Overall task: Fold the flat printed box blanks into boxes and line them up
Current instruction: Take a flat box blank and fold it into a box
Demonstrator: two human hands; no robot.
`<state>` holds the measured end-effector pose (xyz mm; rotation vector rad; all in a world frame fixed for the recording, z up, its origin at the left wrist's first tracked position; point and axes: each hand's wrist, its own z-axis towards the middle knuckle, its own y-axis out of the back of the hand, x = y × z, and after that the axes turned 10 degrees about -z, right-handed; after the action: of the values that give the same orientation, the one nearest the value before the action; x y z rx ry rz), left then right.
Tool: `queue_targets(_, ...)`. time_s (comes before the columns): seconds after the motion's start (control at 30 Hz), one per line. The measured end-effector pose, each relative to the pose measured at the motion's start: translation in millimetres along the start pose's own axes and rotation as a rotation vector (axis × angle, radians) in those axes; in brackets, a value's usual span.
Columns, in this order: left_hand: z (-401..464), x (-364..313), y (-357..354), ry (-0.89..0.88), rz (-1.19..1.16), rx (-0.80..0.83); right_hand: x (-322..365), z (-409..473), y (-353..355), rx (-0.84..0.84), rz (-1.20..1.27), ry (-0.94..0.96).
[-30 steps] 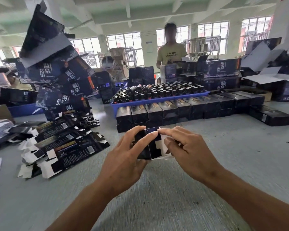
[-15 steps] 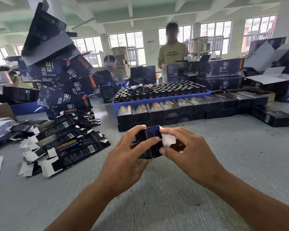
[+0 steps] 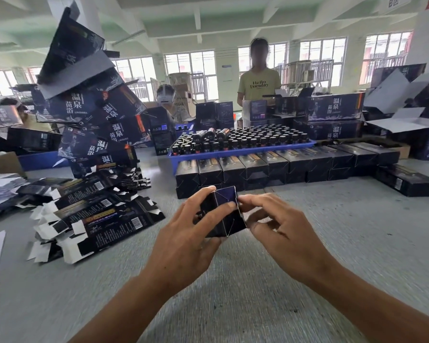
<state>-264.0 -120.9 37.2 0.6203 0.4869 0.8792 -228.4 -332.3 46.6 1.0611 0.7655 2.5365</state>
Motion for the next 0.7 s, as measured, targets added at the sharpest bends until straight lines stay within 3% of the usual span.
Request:
queue_targets(0.43,-0.8,-9.6,-6.4,0.076,-0.046,-0.016,-0.5,3.3,-4.3,-0.018,0.19,-0.15)
queue_targets(0.7,-0.6,-13.7,-7.0,0.039,-0.004,-0.011,0.0,3.5,-3.7,-0.057,0.155,-0.147)
